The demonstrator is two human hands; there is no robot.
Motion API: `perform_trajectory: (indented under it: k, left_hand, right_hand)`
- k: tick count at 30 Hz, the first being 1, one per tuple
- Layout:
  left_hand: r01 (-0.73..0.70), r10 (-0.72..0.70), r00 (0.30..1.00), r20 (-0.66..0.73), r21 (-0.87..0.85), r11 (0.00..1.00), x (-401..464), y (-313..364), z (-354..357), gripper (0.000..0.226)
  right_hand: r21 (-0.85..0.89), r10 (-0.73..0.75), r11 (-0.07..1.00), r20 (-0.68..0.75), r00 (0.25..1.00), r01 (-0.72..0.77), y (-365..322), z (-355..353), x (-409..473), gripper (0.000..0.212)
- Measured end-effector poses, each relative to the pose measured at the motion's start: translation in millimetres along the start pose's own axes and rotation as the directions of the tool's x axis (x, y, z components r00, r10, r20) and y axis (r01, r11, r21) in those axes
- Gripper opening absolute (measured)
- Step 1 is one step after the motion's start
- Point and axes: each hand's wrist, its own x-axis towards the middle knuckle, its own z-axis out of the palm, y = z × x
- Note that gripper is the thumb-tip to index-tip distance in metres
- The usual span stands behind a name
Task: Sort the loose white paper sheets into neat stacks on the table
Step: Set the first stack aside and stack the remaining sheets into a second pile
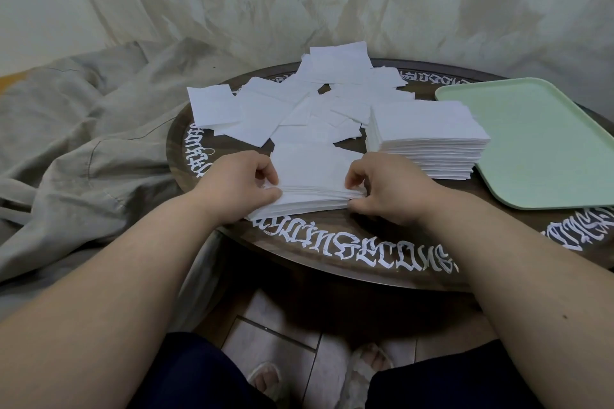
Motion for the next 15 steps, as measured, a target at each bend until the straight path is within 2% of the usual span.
perform_trajectory:
  k: [4, 10, 15]
  left_hand:
    - [-0.002, 0.002, 1.0, -0.003, 0.001, 1.0, 0.7, -1.1, -0.3, 0.019]
    - [-0.029, 0.029, 0.999, -0.032, -0.009, 1.0, 0.6, 3.5, -0.8, 0.026]
    - [-0.044, 0.042, 0.997, -0.058, -0.027, 0.999, -0.1, 6.5, -2.3, 0.026]
  right_hand:
    - [0.016, 0.026, 1.0, -0.037, 0.999, -0.025, 0.9, 0.2, 1.0, 0.013]
    - [0.148, 0.086, 0.987, -0.207, 0.975, -0.056, 2.4, -3.2, -2.2, 0.008]
    - [0.184, 0.113, 0.981, -0.247, 0.962, -0.068, 1.3, -5.6, -3.1, 0.011]
